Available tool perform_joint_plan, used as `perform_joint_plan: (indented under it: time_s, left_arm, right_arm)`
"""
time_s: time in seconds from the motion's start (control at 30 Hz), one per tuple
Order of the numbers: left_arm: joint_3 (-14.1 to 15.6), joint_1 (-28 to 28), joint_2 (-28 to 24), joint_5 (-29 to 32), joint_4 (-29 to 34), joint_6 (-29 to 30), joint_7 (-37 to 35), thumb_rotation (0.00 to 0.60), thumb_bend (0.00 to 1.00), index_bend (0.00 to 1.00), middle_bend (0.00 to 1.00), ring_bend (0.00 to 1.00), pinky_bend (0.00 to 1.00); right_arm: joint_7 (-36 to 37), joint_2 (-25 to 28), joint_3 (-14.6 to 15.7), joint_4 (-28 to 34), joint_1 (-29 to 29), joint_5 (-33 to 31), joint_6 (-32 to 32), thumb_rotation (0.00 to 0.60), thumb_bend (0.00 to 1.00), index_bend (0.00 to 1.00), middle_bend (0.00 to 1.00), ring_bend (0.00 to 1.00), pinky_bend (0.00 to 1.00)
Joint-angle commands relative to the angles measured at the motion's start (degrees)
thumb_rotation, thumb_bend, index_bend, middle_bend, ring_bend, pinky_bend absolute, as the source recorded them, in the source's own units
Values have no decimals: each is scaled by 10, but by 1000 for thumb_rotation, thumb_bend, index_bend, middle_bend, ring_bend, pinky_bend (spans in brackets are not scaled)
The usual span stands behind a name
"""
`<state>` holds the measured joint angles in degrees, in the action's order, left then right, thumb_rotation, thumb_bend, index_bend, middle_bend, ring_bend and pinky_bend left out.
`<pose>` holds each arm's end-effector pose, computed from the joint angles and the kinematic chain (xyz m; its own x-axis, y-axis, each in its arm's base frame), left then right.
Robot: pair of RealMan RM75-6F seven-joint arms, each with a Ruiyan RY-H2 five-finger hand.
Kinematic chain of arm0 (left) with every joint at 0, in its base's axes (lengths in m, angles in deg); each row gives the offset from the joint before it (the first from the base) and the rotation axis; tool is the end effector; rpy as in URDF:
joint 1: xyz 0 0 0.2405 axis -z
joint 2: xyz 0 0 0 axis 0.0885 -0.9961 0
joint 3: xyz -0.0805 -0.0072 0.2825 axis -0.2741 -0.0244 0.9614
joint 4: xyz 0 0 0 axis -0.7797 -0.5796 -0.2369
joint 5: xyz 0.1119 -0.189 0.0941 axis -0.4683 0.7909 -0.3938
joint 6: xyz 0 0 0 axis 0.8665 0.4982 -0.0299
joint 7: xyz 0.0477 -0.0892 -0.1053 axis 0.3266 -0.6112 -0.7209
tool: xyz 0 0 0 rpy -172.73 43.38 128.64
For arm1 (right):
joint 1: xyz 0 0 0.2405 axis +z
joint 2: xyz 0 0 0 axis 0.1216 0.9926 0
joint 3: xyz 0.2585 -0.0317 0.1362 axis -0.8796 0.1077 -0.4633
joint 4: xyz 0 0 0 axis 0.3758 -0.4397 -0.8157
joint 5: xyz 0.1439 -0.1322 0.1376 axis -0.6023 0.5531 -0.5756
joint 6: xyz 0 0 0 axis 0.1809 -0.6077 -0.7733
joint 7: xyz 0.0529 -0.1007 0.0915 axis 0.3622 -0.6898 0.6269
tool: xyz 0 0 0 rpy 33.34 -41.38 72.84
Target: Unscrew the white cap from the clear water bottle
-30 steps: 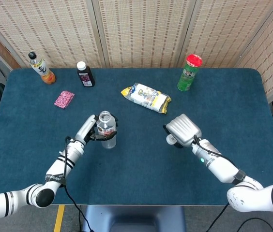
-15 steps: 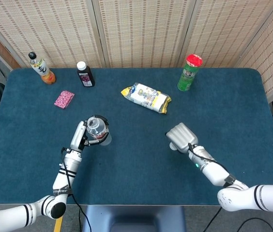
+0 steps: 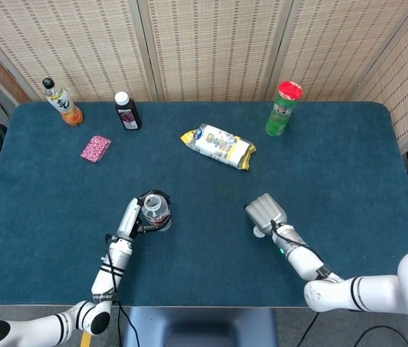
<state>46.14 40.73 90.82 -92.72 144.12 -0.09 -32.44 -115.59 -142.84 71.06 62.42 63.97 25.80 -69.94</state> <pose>-0.1684 0.3534 -0.0965 -0.5538 0.2836 0.7829 0.7782 -0.1582 0.6077 -0.1804 -0.3757 -0.0294 0.8682 -0.2514 0.4279 -0.4950 -0.5003 0.7104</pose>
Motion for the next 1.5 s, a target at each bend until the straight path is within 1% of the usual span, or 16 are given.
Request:
perform_joint_plan:
  time_s: [0.03, 0.1, 0.2, 0.27, 0.3, 0.37, 0.43, 0.47, 0.53, 0.6, 0.67, 0.73, 0.87, 1.07, 1.23, 1.5]
  left_arm:
    - [1, -2, 1, -5, -3, -3, -3, 600, 567, 530, 670, 332, 200]
    - [4, -3, 1, -7, -5, -7, -4, 600, 562, 493, 628, 307, 197]
    - [6, -6, 3, -7, -8, -12, -4, 600, 556, 484, 589, 286, 190]
    - [11, -9, 8, -11, -17, -12, -4, 600, 550, 476, 573, 271, 185]
    - [12, -10, 11, -12, -22, -12, -4, 600, 544, 469, 565, 260, 182]
    - [15, -12, 18, -15, -33, -13, -7, 600, 538, 447, 544, 239, 175]
    - [17, -13, 24, -18, -41, -14, -15, 600, 531, 388, 503, 207, 167]
    - [17, -13, 27, -20, -45, -12, -16, 600, 528, 361, 485, 193, 164]
    - [18, -14, 32, -25, -51, -10, -19, 600, 511, 256, 397, 130, 151]
    - [21, -14, 34, -30, -54, -12, -19, 600, 491, 140, 299, 63, 135]
    - [25, -15, 33, -32, -52, -17, -21, 600, 470, 35, 186, 12, 122]
    - [26, -17, 31, -28, -48, -25, -25, 600, 450, 0, 65, 0, 114]
    - [27, -20, 32, -30, -51, -26, -25, 600, 434, 0, 3, 0, 100]
    - [26, -23, 31, -37, -54, -23, -27, 600, 426, 0, 0, 0, 85]
    - [31, -30, 15, -48, -41, -17, -48, 600, 353, 0, 0, 0, 69]
    - [37, -47, 13, -39, -41, -21, -65, 600, 345, 0, 0, 0, 60]
  right_arm:
    - [8, 3, -5, 5, -2, 2, -1, 600, 269, 316, 935, 853, 586]
    - [7, 8, -5, 11, -2, 3, -3, 600, 269, 256, 935, 851, 586]
    - [11, 22, -11, 31, -3, 5, -13, 600, 269, 148, 935, 839, 586]
    - [32, 39, -23, 57, -10, 18, -24, 600, 270, 85, 927, 807, 579]
    - [48, 47, -30, 70, -14, 28, -29, 600, 265, 43, 894, 760, 564]
    - [89, 71, -45, 100, -26, 54, -34, 600, 236, 5, 785, 659, 531]
    - [133, 99, -56, 129, -34, 81, -25, 600, 182, 0, 622, 528, 476]
    - [149, 111, -60, 141, -37, 89, -20, 600, 169, 0, 585, 497, 462]
    - [176, 137, -67, 166, -41, 103, -7, 600, 128, 0, 442, 376, 413]
    - [189, 154, -70, 181, -43, 112, 0, 600, 109, 0, 333, 283, 381]
    - [199, 168, -70, 193, -46, 121, 6, 600, 98, 0, 258, 225, 361]
    - [207, 177, -70, 202, -49, 128, 11, 600, 93, 0, 220, 202, 351]
    - [210, 189, -68, 212, -51, 135, 16, 600, 92, 0, 196, 195, 347]
    - [208, 194, -70, 213, -49, 126, 20, 600, 92, 0, 196, 198, 347]
    - [204, 194, -69, 213, -48, 121, 21, 600, 92, 0, 196, 201, 346]
    - [195, 195, -70, 220, -43, 109, 23, 600, 92, 0, 196, 212, 341]
